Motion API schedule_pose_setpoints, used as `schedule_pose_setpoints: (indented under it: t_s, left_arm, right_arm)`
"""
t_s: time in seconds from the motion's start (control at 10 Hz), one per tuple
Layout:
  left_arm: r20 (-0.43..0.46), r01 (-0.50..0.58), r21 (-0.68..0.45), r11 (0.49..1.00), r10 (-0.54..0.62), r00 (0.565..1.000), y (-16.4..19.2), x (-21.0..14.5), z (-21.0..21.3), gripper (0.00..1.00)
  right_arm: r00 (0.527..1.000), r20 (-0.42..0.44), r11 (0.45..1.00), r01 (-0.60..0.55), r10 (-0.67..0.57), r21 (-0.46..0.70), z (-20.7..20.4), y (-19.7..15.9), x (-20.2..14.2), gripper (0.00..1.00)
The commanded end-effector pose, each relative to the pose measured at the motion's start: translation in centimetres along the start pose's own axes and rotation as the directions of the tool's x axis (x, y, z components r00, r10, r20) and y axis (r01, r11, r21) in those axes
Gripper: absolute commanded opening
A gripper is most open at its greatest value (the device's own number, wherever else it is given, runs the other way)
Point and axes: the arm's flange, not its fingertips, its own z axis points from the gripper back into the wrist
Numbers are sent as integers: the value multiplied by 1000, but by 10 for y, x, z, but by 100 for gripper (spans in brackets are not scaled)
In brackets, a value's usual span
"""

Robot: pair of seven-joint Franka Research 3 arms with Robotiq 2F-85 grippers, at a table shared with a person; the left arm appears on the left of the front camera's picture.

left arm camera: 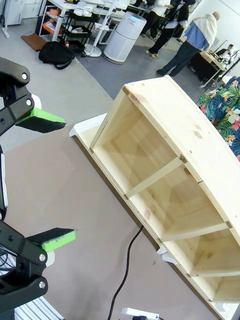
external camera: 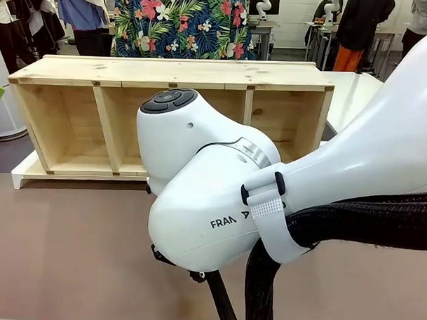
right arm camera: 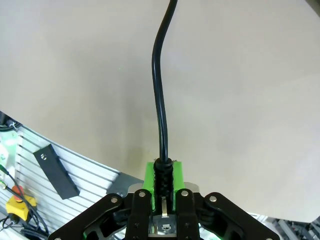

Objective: Perform cable management.
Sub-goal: Pull the grasped Power Cable to the location of the Power Strip.

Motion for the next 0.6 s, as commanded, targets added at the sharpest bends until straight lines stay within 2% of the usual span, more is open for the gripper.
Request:
schedule_pose_setpoints:
  t_s: [0.0,0.2,0.5]
  left_arm:
    - [2,0,2,1000,0,1000,0,0,0,100]
    - [2,0,2,1000,0,1000,0,0,0,100]
    - [2,0,2,1000,0,1000,0,0,0,100]
  right_arm:
    - [1000,-8,1000,-2,2,12,1,2,3,17]
    - [999,-8,999,42,-42,-26,-4,-16,-11,17]
    - [974,8,973,226,-226,-50,2,-84,-51,17]
